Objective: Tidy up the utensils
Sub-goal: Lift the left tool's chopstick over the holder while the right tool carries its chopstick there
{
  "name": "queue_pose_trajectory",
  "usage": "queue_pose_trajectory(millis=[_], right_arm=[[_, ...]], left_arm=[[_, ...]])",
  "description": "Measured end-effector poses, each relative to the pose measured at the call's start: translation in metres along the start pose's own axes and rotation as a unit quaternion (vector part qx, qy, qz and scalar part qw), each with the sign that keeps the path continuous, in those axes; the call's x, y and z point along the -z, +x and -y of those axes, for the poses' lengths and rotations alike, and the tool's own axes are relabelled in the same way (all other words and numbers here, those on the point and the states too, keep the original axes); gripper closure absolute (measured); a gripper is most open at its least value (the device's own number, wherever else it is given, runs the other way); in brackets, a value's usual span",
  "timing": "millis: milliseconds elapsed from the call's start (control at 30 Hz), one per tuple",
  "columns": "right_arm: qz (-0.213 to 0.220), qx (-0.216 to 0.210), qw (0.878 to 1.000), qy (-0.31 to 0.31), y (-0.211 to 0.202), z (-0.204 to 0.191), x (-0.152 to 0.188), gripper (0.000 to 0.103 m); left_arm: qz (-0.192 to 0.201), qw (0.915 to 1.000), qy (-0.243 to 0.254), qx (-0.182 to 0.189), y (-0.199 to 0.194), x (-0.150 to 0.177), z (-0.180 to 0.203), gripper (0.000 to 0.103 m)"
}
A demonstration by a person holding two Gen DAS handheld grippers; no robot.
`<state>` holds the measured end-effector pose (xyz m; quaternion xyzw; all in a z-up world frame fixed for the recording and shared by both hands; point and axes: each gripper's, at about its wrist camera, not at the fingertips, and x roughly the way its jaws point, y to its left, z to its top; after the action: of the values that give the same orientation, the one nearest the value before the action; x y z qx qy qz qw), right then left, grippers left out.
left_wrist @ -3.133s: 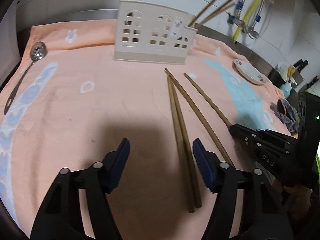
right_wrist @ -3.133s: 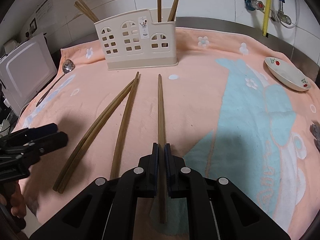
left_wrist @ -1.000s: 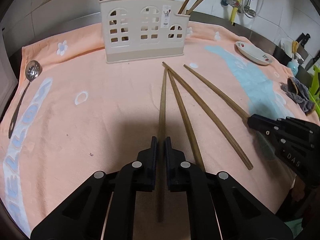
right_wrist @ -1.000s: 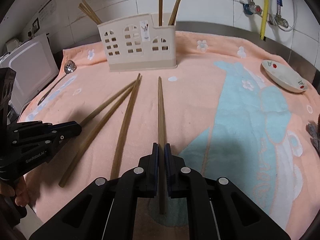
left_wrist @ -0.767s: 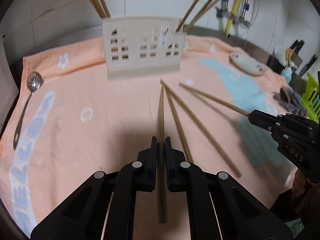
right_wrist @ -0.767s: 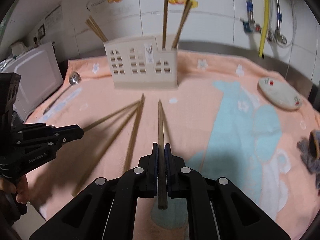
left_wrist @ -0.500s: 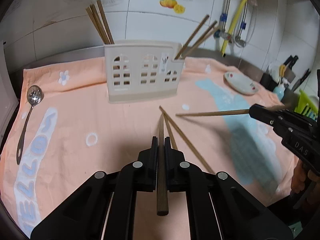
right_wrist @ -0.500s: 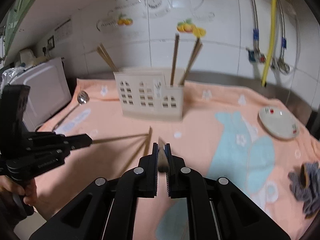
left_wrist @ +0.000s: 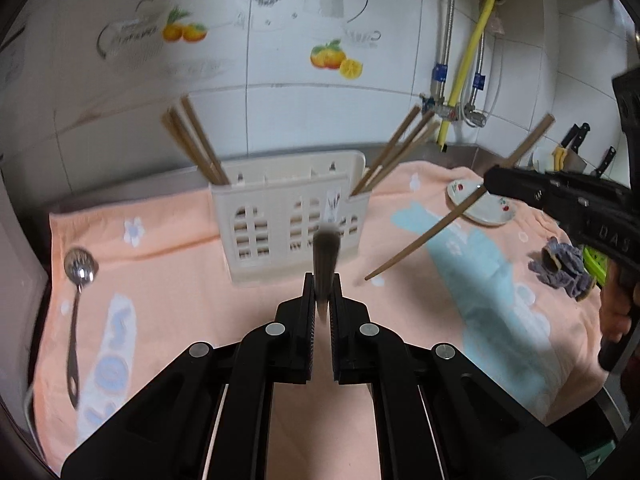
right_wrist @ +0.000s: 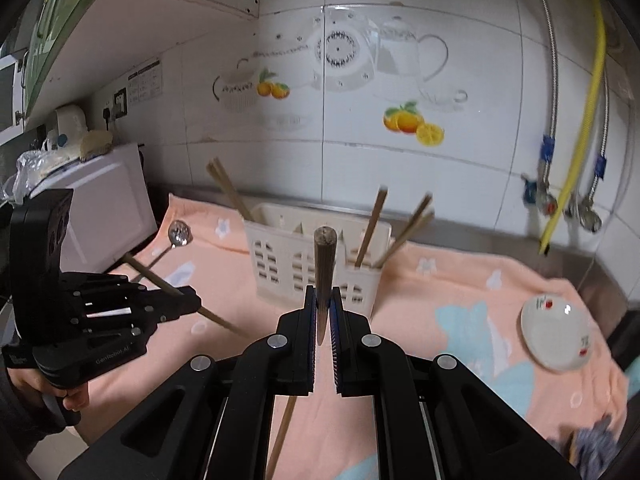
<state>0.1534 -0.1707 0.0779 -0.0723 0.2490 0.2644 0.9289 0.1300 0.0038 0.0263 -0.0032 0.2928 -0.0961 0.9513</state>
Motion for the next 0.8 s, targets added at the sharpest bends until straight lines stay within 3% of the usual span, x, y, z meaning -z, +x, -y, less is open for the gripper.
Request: queue_pose_trajectory(millis=[267, 467, 667, 800], right_arm=[[0.011, -0.017, 1.0, -0.008, -0.009, 0.007, -0.053, 0.097], [0.032, -0.012, 0.999, -0.006, -0.014, 0.014, -0.09, 0.097], [0.032, 0.005, 0.999, -0.005, -0.003, 0.021, -0.107, 0.097], [0.023, 0.016, 1.0, -0.008, 0.01, 0.024, -0.109, 0.097]], left_arm=[[0.016, 0.9995, 0.025, -0.003, -0.005, -0.03, -0.001, 0.098], [0.058, 0.9975, 0.038, -0.012, -0.024, -0.068, -0.001, 0.098], [0.11, 0.9922, 0.049, -0.033, -0.043, -0.111, -0.003, 0.098], [0.123, 0.99, 0.044, -0.054, -0.038, -0.13, -0.01, 0.098]])
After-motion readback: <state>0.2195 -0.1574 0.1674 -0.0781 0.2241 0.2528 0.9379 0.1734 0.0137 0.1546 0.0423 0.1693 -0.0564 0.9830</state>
